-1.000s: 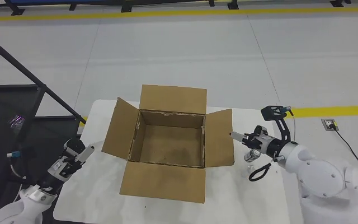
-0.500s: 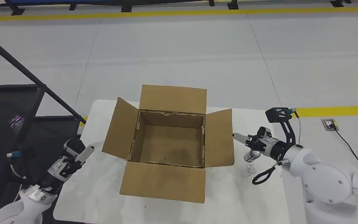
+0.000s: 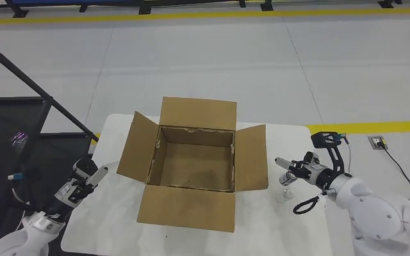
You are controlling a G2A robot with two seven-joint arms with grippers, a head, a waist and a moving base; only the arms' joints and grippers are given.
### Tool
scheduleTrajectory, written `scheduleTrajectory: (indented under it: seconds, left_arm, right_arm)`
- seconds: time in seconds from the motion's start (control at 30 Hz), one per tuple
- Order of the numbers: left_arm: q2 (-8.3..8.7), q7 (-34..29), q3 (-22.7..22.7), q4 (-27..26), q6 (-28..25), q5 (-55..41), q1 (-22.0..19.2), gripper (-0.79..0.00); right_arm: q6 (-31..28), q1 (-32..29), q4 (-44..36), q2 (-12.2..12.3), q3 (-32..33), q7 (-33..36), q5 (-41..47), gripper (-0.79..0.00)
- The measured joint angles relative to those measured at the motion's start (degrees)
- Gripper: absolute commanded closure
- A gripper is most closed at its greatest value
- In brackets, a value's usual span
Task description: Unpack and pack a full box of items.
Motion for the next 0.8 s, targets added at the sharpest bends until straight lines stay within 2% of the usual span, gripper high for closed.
scheduleTrajectory:
  seconds: [0.27, 0.4, 0.7, 0.8]
  left_arm:
    - [0.0, 0.0, 0.0, 0.0, 0.0, 0.0, 0.0, -0.785]
    - [0.0, 0.0, 0.0, 0.0, 0.0, 0.0, 0.0, -0.785]
    - [0.0, 0.0, 0.0, 0.0, 0.0, 0.0, 0.0, -0.785]
    - [0.0, 0.0, 0.0, 0.0, 0.0, 0.0, 0.0, -0.785]
  right_arm:
    - [-7.7, -7.4, 0.2, 1.3, 3.1, 0.6, -5.9, -0.785]
    - [-10.3, -9.7, 1.1, 1.7, 1.8, 0.2, -10.6, -0.785]
    - [-9.2, -11.8, 3.9, 1.8, -6.2, -2.9, -22.3, -0.785]
    - [-8.4, -10.9, 6.1, 1.7, -8.2, -4.1, -23.3, -0.72]
